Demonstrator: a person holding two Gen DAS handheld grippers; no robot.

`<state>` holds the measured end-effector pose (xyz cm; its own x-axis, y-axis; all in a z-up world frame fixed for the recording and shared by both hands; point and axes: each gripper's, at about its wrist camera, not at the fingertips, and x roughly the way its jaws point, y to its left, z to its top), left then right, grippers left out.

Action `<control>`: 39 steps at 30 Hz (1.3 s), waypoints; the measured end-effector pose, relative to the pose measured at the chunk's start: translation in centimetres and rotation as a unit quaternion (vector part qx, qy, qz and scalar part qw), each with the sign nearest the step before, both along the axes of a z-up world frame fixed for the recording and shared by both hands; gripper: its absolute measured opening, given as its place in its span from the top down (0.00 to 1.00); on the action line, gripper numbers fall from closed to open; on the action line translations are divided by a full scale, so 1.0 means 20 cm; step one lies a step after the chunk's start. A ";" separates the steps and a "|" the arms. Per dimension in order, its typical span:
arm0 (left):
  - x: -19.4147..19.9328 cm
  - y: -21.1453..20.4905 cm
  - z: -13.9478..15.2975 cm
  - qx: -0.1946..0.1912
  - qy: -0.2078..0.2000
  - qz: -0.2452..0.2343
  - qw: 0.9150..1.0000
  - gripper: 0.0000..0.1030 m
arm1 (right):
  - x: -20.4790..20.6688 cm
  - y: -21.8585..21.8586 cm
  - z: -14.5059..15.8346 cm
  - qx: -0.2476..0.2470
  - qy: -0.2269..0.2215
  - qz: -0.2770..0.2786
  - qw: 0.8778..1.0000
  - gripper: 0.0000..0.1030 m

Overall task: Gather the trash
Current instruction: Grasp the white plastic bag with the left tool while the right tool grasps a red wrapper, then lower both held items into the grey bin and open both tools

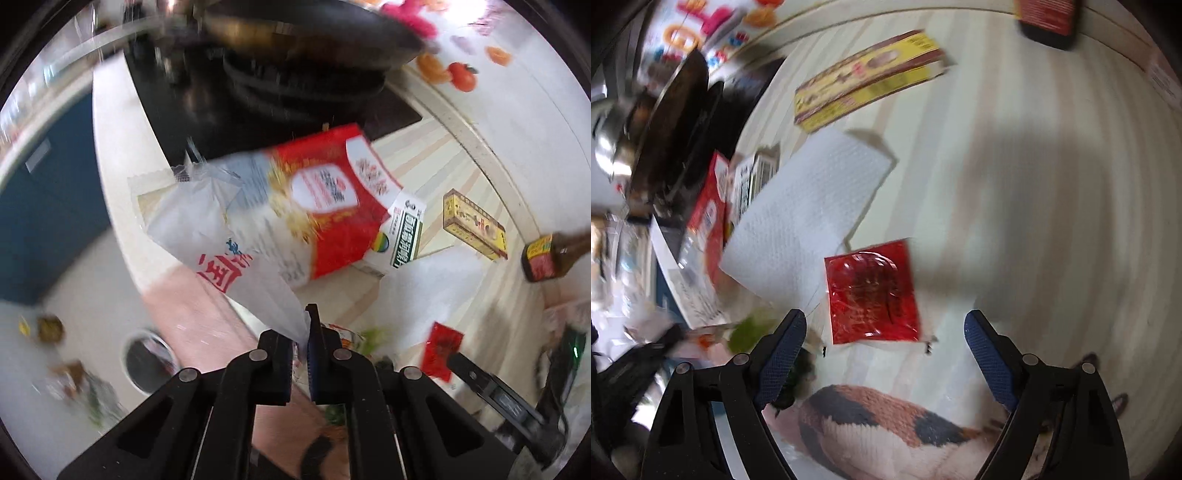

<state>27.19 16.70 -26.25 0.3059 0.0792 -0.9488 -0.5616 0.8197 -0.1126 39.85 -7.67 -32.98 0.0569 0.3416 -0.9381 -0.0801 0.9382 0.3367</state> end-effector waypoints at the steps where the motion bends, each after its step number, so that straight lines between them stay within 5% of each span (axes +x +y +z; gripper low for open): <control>1: -0.01 -0.01 0.03 0.019 -0.004 -0.007 1.000 0.97 | 0.00 0.05 -0.01 -0.020 -0.009 0.017 1.000 0.14; 5: -0.02 0.01 0.11 0.041 -0.019 -0.006 0.999 0.97 | -0.03 0.24 -0.05 -0.116 -0.058 0.087 0.988 0.17; 6: -0.02 0.02 0.11 0.042 -0.021 -0.004 0.999 0.97 | -0.05 0.29 -0.05 -0.149 -0.075 0.106 0.980 0.22; 7: -0.02 0.03 0.13 0.043 -0.025 -0.002 0.999 0.97 | -0.07 0.31 -0.05 -0.162 -0.092 0.111 0.976 0.40; 10: -0.04 0.04 0.19 0.046 -0.037 0.000 0.998 0.97 | -0.10 0.33 0.00 -0.135 -0.115 0.112 0.978 0.71; 14: -0.06 0.04 0.30 0.047 -0.059 -0.007 0.997 0.97 | -0.09 0.28 0.07 -0.097 -0.115 0.092 0.984 0.85; 25: -0.07 0.11 0.39 -0.006 -0.089 0.003 0.996 0.97 | -0.12 0.13 0.23 -0.019 -0.109 0.042 0.993 0.91; 32: -0.15 0.10 0.51 0.057 -0.096 -0.009 0.994 0.97 | -0.16 0.10 0.31 0.020 -0.119 0.030 0.992 0.92; 39: -0.42 0.27 0.61 0.094 -0.103 0.028 0.990 0.97 | -0.25 0.33 0.51 0.049 -0.143 0.091 0.984 0.92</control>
<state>18.73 22.00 -14.05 0.4814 0.2712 -0.8335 -0.5882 0.8049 -0.0779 34.77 -1.01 -22.83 0.2438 0.4588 -0.8544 -0.3494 0.8634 0.3639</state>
